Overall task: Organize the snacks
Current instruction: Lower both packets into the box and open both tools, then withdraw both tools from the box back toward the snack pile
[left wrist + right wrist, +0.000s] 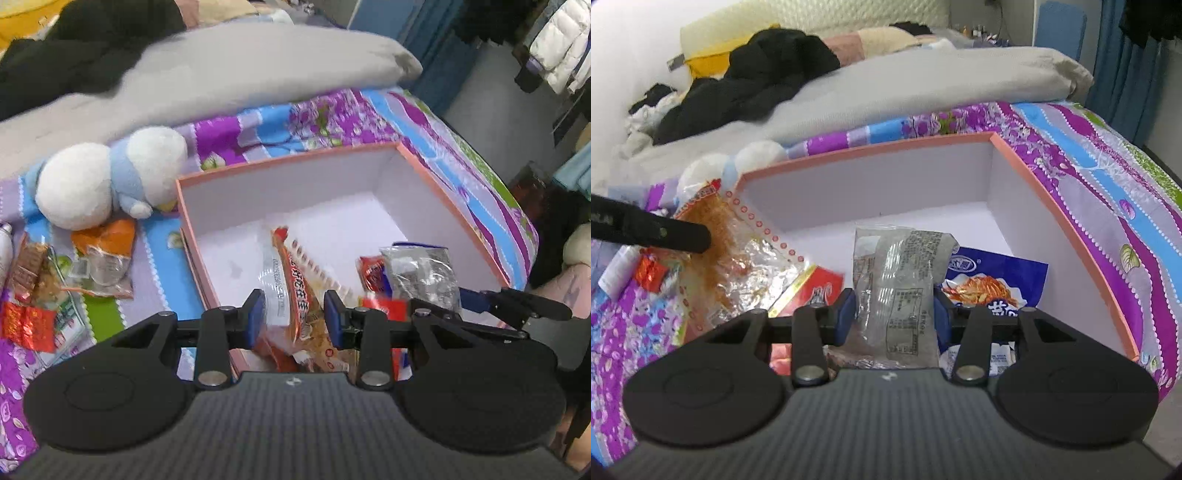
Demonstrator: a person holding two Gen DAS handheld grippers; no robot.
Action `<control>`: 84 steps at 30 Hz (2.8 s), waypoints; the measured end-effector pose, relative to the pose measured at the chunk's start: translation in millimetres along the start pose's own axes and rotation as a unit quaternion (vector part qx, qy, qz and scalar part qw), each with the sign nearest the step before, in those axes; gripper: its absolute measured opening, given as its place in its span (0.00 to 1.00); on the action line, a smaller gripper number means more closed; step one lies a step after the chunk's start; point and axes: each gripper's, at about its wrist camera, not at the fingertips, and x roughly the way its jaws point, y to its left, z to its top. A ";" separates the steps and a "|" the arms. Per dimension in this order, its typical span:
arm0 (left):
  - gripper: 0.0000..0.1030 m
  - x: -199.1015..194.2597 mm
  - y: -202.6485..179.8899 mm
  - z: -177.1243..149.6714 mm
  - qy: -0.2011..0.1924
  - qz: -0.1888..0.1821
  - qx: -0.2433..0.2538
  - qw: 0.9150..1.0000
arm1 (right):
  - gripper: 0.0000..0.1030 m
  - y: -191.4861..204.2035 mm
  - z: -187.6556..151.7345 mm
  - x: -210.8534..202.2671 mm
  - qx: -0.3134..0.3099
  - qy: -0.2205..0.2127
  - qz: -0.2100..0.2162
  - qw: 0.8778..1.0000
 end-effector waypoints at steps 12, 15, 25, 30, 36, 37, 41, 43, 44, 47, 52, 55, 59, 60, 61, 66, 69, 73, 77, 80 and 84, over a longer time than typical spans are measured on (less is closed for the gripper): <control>0.69 -11.7 6.7 -10.0 -0.030 -0.001 -0.018 0.999 | 0.79 -5.3 -1.3 -12.8 -0.003 -0.015 0.006 1.000; 0.69 -21.2 8.6 -16.9 -0.048 -0.008 -0.036 0.998 | 0.79 -4.3 -4.9 -18.7 -0.005 -0.023 0.007 1.000; 0.69 -48.6 6.0 -58.5 -0.084 -0.001 -0.013 0.996 | 0.79 7.9 -42.2 -56.7 0.006 -0.069 0.016 0.997; 0.69 -69.6 11.1 -84.5 -0.110 0.009 -0.011 0.994 | 0.79 18.4 -56.3 -76.2 0.012 -0.093 0.032 0.995; 0.69 -95.4 18.4 -117.3 -0.143 0.028 -0.015 0.989 | 0.79 35.3 -70.0 -100.0 0.001 -0.124 0.042 0.991; 0.69 -99.9 19.3 -123.1 -0.149 0.032 -0.015 0.988 | 0.79 38.4 -72.6 -103.5 -0.002 -0.129 0.043 0.991; 0.69 -117.5 21.8 -148.3 -0.166 0.046 -0.016 0.985 | 0.80 50.8 -83.6 -115.9 -0.009 -0.143 0.057 0.988; 0.69 -126.5 23.0 -159.8 -0.171 0.053 -0.014 0.984 | 0.79 59.5 -88.1 -120.3 -0.019 -0.137 0.055 0.989; 0.69 -132.4 24.6 -168.7 -0.173 0.055 -0.016 0.983 | 0.79 63.5 -90.6 -123.1 -0.022 -0.137 0.056 0.989; 0.69 -146.9 30.9 -193.3 -0.175 0.059 -0.031 0.982 | 0.79 73.2 -98.1 -132.5 -0.026 -0.141 0.078 0.987; 0.69 -167.5 41.5 -230.3 -0.183 0.070 -0.059 0.979 | 0.80 92.3 -112.7 -146.0 -0.046 -0.147 0.094 0.984; 0.69 -176.4 41.5 -248.3 -0.188 0.096 -0.054 0.976 | 0.80 103.5 -122.7 -148.9 -0.060 -0.145 0.097 0.983; 0.69 -185.6 43.6 -272.1 -0.191 0.103 -0.061 0.974 | 0.80 114.6 -136.2 -147.6 -0.066 -0.136 0.110 0.982; 0.69 -186.5 44.5 -276.8 -0.192 0.102 -0.064 0.974 | 0.80 116.9 -139.5 -148.2 -0.068 -0.134 0.111 0.982; 0.69 -186.7 46.4 -280.8 -0.192 0.106 -0.066 0.973 | 0.80 120.2 -143.5 -147.6 -0.072 -0.132 0.112 0.982; 0.69 -189.7 59.3 -301.1 -0.188 0.123 -0.078 0.971 | 0.80 131.4 -160.6 -144.7 -0.085 -0.113 0.127 0.982; 0.69 -190.6 69.7 -307.5 -0.187 0.127 -0.090 0.970 | 0.80 139.4 -165.4 -143.2 -0.089 -0.105 0.134 0.981; 0.69 -191.7 86.4 -312.5 -0.188 0.134 -0.109 0.967 | 0.79 150.5 -165.7 -138.5 -0.100 -0.111 0.138 0.979; 0.69 -188.1 100.8 -313.2 -0.188 0.144 -0.120 0.964 | 0.80 162.0 -162.4 -126.7 -0.114 -0.103 0.155 0.976; 0.69 -181.4 111.3 -312.0 -0.185 0.151 -0.128 0.963 | 0.80 170.9 -160.3 -116.6 -0.123 -0.095 0.163 0.974; 0.69 -170.2 127.9 -310.4 -0.182 0.155 -0.143 0.961 | 0.79 180.7 -155.3 -103.0 -0.128 -0.089 0.172 0.973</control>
